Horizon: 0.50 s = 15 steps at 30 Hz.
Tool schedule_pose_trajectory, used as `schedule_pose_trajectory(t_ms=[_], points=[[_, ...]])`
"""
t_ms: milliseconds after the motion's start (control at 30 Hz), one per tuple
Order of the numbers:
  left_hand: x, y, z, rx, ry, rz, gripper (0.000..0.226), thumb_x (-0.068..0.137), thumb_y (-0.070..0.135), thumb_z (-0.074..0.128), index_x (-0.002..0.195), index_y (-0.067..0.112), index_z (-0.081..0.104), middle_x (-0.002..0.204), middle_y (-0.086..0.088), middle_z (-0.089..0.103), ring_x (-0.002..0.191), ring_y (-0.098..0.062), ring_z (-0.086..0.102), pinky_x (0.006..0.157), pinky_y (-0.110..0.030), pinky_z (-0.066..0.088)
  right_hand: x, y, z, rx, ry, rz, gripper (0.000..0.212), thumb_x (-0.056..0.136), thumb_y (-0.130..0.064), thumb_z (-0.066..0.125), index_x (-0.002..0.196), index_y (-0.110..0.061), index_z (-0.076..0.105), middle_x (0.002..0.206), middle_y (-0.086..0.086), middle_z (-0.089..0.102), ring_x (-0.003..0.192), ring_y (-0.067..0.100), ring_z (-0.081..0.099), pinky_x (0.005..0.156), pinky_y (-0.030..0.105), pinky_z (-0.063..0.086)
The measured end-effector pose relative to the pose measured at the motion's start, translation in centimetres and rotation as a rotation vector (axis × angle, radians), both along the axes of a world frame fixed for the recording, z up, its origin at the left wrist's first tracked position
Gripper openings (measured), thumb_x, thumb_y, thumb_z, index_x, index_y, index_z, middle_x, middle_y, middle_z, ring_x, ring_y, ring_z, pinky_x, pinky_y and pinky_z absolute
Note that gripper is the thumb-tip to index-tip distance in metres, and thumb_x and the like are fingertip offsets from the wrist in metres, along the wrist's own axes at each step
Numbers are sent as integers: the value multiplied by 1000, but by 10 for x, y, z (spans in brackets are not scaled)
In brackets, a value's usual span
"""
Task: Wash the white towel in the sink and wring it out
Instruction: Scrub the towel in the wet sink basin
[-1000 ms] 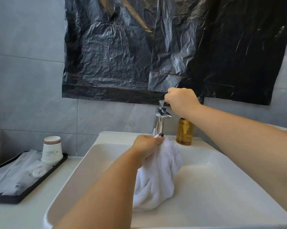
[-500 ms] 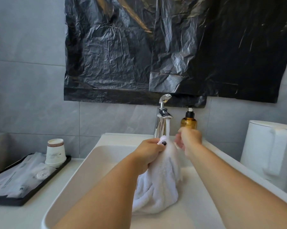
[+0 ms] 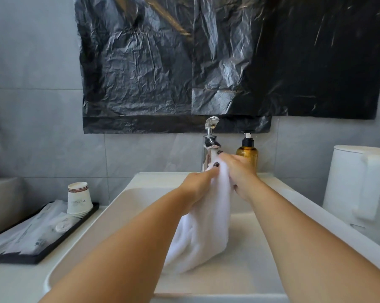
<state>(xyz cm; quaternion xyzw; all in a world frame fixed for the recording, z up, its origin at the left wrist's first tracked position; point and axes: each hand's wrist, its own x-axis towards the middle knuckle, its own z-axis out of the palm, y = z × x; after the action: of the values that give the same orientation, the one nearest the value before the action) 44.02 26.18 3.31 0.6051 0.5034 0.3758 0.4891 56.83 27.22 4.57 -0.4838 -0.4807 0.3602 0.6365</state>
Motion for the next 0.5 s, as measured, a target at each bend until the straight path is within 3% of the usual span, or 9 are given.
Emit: schedule_pose_trajectory(t_ms=[100, 233, 300, 367, 467, 500], points=[[5, 5, 12, -26, 82, -108, 50, 87, 56, 61, 117, 16, 66, 109, -2, 73, 103, -21, 67, 88, -34, 51, 12, 3, 4, 116, 108, -204, 30, 88, -32, 63, 75, -6, 55, 67, 9, 51, 63, 21, 48, 63, 32, 39], [-3, 23, 2, 85, 128, -72, 36, 93, 36, 61, 113, 6, 66, 102, -12, 75, 93, -29, 72, 88, -41, 58, 18, 15, -4, 213, -166, -250, 36, 87, -19, 64, 59, -11, 43, 53, 0, 33, 56, 18, 32, 56, 28, 26], [-11, 26, -1, 116, 68, -10, 32, 91, 30, 63, 108, 4, 67, 96, -12, 76, 82, -27, 73, 75, -36, 61, 11, 15, -5, 99, -319, -181, 30, 86, -20, 66, 61, -13, 50, 54, -2, 40, 58, 17, 38, 58, 28, 29], [-19, 24, 2, 109, -76, 10, 35, 90, 34, 66, 107, 3, 70, 91, -11, 77, 76, -24, 73, 67, -30, 59, 8, 7, -3, -122, -420, -82, 25, 85, -34, 67, 73, -13, 62, 65, 0, 56, 67, 18, 52, 62, 28, 37], [-27, 23, 5, 10, -225, -69, 47, 96, 46, 54, 110, 5, 72, 98, -12, 76, 91, -25, 73, 83, -34, 56, 13, -3, -3, -374, -470, 142, 44, 78, -51, 69, 94, -11, 70, 84, 3, 74, 81, 21, 70, 76, 30, 54], [-29, 24, 3, -21, -226, -90, 49, 99, 47, 48, 114, 6, 71, 103, -12, 76, 98, -26, 72, 90, -36, 54, 15, -4, -4, -371, -492, 143, 42, 78, -49, 71, 92, -10, 69, 81, 3, 74, 76, 20, 70, 72, 29, 55]])
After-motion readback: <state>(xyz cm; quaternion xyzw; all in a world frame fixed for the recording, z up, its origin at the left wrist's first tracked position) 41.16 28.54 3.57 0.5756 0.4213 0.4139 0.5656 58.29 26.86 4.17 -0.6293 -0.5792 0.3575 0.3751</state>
